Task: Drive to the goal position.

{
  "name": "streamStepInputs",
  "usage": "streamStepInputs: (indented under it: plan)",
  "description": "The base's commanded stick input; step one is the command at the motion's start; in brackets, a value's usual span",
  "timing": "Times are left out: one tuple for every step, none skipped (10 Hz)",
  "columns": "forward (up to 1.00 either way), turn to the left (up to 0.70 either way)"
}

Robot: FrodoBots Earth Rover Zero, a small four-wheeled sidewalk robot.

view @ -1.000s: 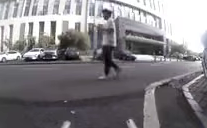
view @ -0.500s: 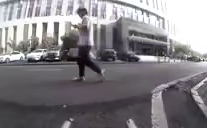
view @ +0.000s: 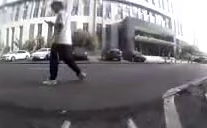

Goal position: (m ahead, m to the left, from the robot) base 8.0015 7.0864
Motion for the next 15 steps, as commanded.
streamStepInputs:
  plan:
    - [0.45, 0.27]
    - [0.45, 0.27]
    - [0.45, 0.27]
    - [0.45, 0.27]
    - [0.45, 0.27]
    - [0.45, 0.27]
    - [0.45, 0.27]
    - [0.45, 0.27]
    - [0.45, 0.27]
    - [0.45, 0.27]
    - [0.45, 0.27]
    - [0.45, 0.27]
    - [0.45, 0.27]
    - [0.45, 0.27]
    - [0.45, 0.27]
